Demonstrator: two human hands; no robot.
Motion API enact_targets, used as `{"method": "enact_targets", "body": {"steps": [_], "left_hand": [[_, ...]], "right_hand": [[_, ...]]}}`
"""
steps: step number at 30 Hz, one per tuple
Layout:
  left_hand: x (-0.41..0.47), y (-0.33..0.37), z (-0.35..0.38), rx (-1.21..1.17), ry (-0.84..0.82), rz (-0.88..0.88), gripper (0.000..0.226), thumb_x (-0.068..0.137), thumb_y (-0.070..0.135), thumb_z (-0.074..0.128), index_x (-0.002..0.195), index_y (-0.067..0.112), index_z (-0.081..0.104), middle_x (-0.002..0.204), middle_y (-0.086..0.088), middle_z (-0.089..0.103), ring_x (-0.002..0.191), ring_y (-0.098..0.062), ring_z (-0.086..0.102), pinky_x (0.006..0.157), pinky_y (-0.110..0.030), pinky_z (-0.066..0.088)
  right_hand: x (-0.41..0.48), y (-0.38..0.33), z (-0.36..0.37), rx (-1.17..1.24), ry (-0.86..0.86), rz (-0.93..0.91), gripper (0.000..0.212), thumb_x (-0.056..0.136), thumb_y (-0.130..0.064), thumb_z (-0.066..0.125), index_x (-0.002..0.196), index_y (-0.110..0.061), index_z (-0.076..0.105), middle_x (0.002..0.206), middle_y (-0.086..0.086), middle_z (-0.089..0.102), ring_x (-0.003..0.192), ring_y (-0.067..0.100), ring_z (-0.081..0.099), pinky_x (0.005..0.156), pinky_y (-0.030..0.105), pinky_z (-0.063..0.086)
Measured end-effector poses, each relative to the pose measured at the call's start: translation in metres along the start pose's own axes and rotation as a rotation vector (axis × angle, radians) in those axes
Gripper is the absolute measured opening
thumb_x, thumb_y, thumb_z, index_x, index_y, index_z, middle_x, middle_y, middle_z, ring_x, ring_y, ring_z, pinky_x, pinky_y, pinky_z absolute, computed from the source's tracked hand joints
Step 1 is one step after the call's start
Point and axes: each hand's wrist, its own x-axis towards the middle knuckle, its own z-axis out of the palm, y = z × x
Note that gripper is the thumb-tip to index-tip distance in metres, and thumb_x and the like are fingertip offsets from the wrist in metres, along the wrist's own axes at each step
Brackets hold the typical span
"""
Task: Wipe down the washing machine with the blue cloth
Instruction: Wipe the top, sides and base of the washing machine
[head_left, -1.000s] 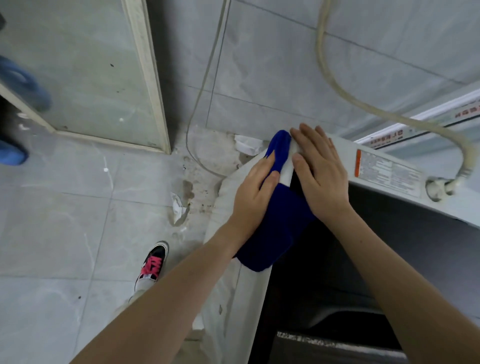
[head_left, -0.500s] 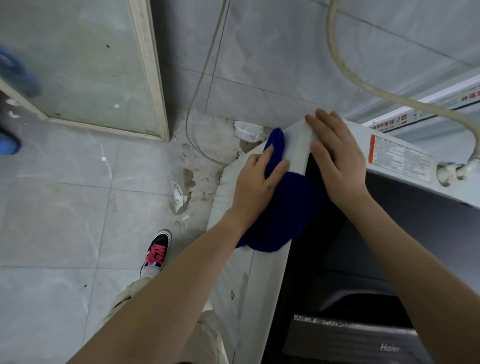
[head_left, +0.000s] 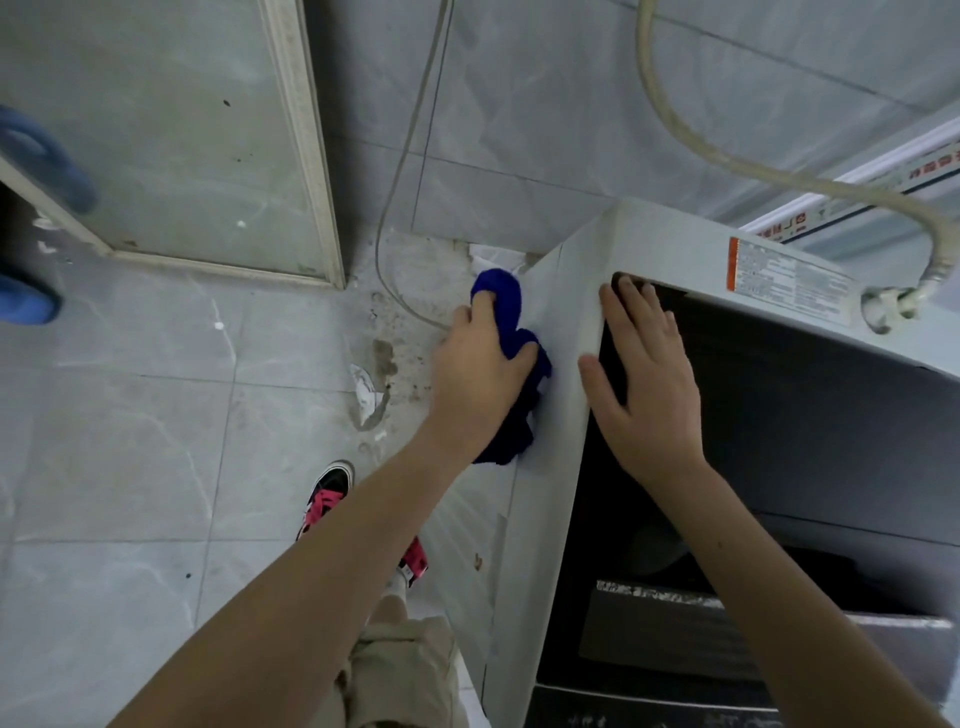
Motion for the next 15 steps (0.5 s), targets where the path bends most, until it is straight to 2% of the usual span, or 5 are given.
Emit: {"method": "enact_targets", "body": {"steps": [3, 5, 9, 12, 15], "left_hand": [[0.013, 0.013, 0.005, -0.045, 0.082, 0.098, 0.051, 0.086, 0.028, 0.067, 0.133, 0.019, 0.049, 0.111, -0.002, 0.058, 0.084, -0.016, 0.058, 0.070, -0.025, 0.046], [0.016, 0.014, 0.005, -0.420, 0.084, -0.042, 0.045, 0.083, 0.029, 0.072, 0.125, 0.021, 0.058, 0.109, 0.005, 0.066, 0.092, -0.010, 0.063, 0.078, -0.022, 0.051], [-0.003, 0.005, 0.004, -1.043, -0.201, -0.283, 0.052, 0.082, 0.033, 0.074, 0.130, 0.032, 0.056, 0.119, 0.010, 0.066, 0.108, -0.011, 0.064, 0.091, -0.031, 0.054], [-0.019, -0.007, 0.011, -0.984, -0.307, -0.086, 0.078, 0.081, 0.039, 0.073, 0.145, 0.047, 0.029, 0.148, 0.018, 0.040, 0.136, -0.006, 0.039, 0.113, -0.036, 0.034], [-0.015, 0.002, 0.017, -0.758, -0.257, 0.088, 0.075, 0.086, 0.035, 0.070, 0.148, 0.040, 0.027, 0.144, 0.023, 0.035, 0.136, 0.004, 0.032, 0.115, -0.028, 0.028]], "right_hand": [[0.000, 0.000, 0.002, 0.043, 0.026, 0.002, 0.060, 0.102, -0.040, 0.037, 0.157, -0.015, 0.034, 0.165, 0.002, 0.030, 0.155, 0.015, 0.017, 0.127, 0.032, 0.009], [0.000, 0.001, 0.002, 0.054, 0.041, 0.000, 0.059, 0.102, -0.038, 0.037, 0.157, -0.016, 0.036, 0.164, 0.001, 0.032, 0.155, 0.014, 0.019, 0.127, 0.036, 0.013], [0.001, 0.002, 0.002, 0.075, 0.055, -0.001, 0.057, 0.102, -0.036, 0.039, 0.156, -0.016, 0.038, 0.163, 0.001, 0.034, 0.154, 0.014, 0.020, 0.127, 0.037, 0.016], [0.002, 0.002, 0.002, 0.056, 0.052, -0.018, 0.059, 0.102, -0.039, 0.037, 0.156, -0.015, 0.037, 0.164, 0.003, 0.033, 0.154, 0.016, 0.020, 0.127, 0.035, 0.013], [0.001, 0.002, 0.004, 0.058, 0.053, -0.026, 0.058, 0.103, -0.037, 0.035, 0.156, -0.014, 0.037, 0.163, 0.004, 0.034, 0.154, 0.019, 0.022, 0.128, 0.036, 0.013]]}}
